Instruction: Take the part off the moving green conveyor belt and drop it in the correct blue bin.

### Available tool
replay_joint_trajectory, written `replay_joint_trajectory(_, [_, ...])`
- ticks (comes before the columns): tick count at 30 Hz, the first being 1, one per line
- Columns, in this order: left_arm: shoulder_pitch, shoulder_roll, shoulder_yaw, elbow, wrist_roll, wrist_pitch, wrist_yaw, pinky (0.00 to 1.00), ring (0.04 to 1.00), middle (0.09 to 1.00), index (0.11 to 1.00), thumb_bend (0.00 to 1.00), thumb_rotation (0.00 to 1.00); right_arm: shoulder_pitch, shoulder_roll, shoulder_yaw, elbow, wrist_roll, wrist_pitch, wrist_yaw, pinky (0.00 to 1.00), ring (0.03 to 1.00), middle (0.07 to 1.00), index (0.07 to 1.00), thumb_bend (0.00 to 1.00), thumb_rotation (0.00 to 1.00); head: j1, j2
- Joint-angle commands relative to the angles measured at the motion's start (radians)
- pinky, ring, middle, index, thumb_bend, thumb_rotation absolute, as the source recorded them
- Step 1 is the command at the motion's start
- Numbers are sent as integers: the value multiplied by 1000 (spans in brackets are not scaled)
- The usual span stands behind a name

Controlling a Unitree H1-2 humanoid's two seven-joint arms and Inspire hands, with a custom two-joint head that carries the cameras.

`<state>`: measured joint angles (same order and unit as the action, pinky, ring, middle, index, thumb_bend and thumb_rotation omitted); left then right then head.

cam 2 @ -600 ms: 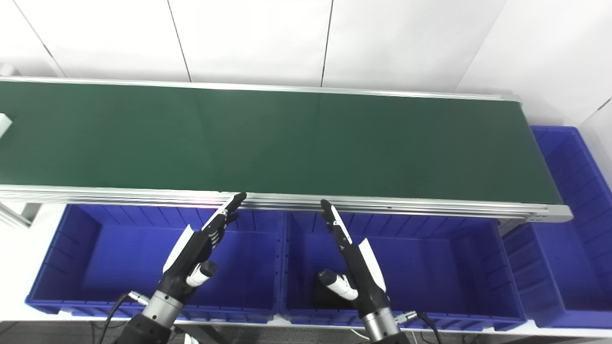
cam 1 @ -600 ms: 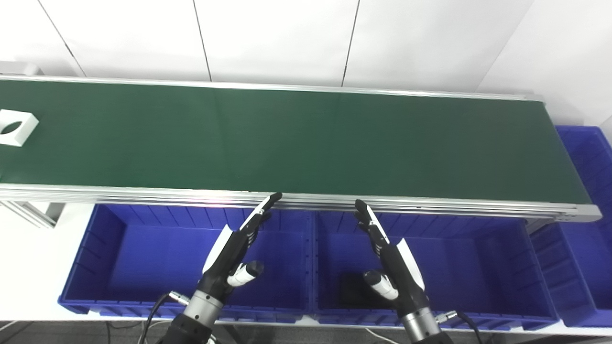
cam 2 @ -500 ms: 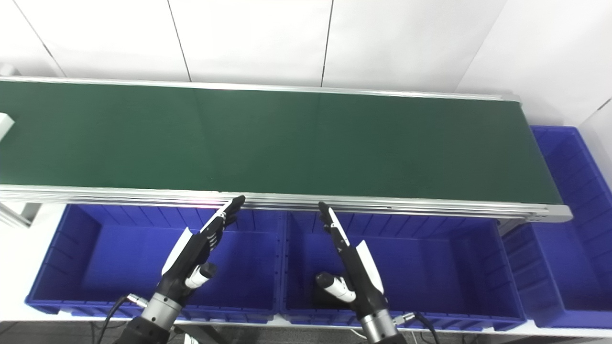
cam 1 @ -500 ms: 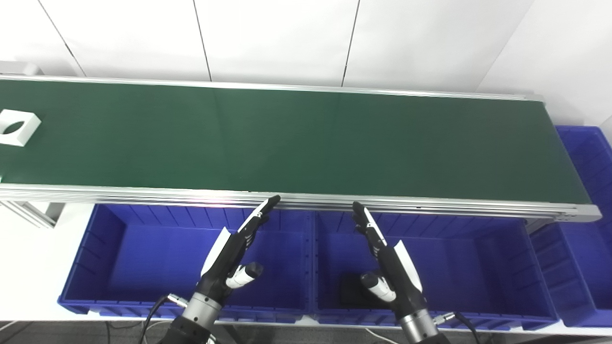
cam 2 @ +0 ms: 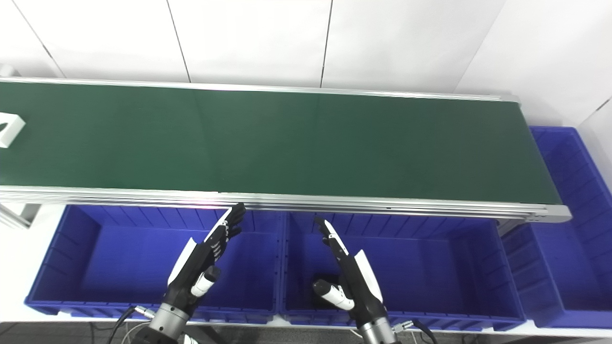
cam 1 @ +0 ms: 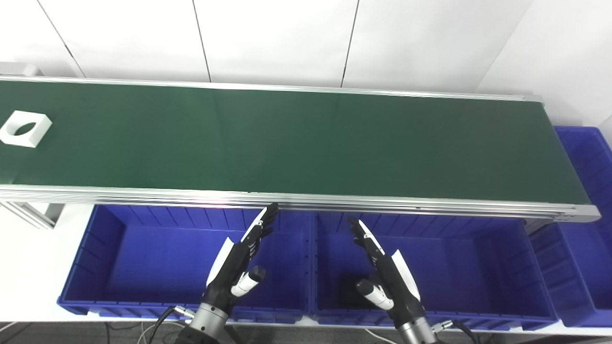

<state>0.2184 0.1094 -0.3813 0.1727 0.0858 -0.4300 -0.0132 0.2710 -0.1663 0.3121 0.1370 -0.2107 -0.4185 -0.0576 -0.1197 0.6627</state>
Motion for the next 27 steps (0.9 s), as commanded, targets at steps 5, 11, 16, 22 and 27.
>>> replay_joint_trajectory(5, [-19,9,-16,1,3,-40,5,952,987,988,975,981,1000,-11,-6,15,-3,17,-51,-15,914,960,974,953,944,958,5,-16])
replay_joint_trajectory(11, [-28,21,-41,10,17,-40,29,969,992,987,973,982,1000,-12,-15,24,3,15,-51,-25,912,955,970,954,943,969,11,-27])
replay_joint_trajectory(16, [-34,16,-53,26,20,-40,41,959,993,990,973,996,1000,-21,-28,32,24,31,-51,-32,913,954,970,957,943,963,46,-55])
replay_joint_trajectory(22, [-58,17,-92,75,53,-40,97,954,988,981,970,1000,1000,-35,-46,42,61,56,-51,-37,913,959,975,958,934,950,101,-109])
replay_joint_trajectory(27, [-82,19,-131,120,77,-40,158,920,967,965,955,1000,1000,-55,-60,56,103,66,-51,-55,907,960,976,962,938,958,145,-143])
